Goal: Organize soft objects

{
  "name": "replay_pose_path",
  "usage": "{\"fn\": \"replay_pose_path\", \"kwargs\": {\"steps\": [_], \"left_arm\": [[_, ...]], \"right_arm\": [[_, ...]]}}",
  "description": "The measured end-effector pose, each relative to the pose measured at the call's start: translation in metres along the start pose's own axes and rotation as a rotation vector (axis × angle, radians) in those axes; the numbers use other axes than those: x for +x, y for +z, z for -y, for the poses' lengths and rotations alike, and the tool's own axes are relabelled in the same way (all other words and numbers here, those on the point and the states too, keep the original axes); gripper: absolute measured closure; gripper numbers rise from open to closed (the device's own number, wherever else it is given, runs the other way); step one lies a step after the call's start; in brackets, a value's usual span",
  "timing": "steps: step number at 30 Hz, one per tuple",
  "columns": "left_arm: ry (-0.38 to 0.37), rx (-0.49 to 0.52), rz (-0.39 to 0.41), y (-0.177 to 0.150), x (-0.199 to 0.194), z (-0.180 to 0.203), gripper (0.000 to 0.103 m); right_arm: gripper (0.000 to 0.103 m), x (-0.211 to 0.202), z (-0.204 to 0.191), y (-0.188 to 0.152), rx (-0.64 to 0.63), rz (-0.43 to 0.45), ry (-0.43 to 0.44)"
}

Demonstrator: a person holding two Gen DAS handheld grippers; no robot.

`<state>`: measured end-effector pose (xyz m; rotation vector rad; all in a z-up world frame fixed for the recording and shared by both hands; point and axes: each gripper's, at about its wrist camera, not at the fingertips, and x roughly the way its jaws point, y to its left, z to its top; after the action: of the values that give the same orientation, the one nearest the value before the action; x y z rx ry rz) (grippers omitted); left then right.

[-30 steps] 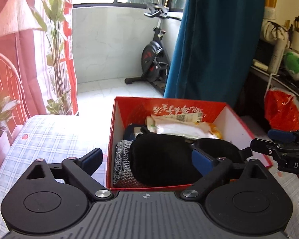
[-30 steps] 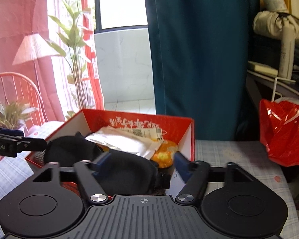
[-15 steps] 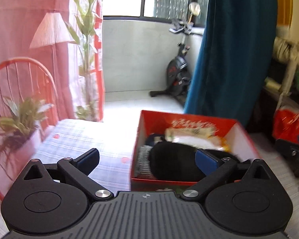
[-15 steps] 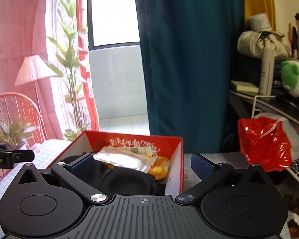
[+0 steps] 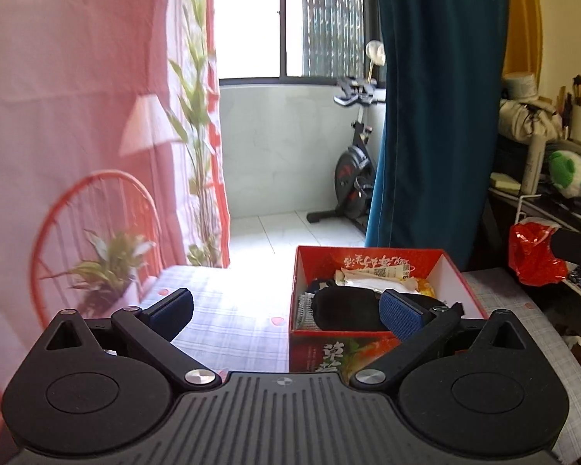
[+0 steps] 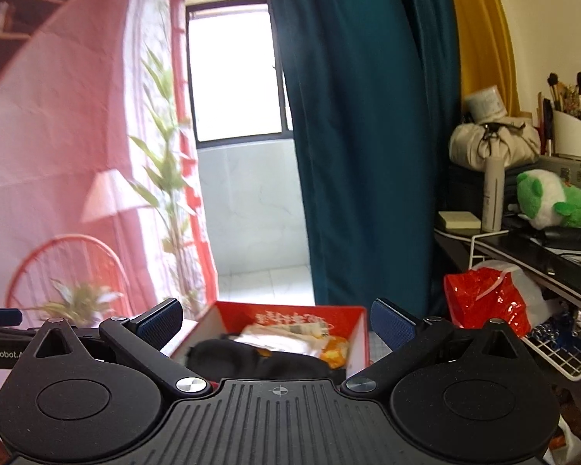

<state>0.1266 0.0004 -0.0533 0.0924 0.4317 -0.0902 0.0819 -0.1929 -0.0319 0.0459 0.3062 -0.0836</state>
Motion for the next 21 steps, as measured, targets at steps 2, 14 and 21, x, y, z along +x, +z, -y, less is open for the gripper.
{"fn": "replay_pose_path", "kwargs": {"steps": [2, 14, 21], "left_arm": [[0.015, 0.000, 0.013, -0.002, -0.020, -0.001, 0.000], [0.094, -0.018, 0.083, -0.010, -0.089, -0.007, 0.000], [0.097, -0.041, 0.085, -0.010, -0.091, -0.008, 0.000]], "right_arm": [[0.000, -0.018, -0.007, -0.001, -0.009, 0.011, 0.000], [0.000, -0.074, -0.028, -0.004, -0.023, 0.029, 0.011], [0.000, -0.084, -0.037, -0.007, -0.045, 0.033, 0.027]]}}
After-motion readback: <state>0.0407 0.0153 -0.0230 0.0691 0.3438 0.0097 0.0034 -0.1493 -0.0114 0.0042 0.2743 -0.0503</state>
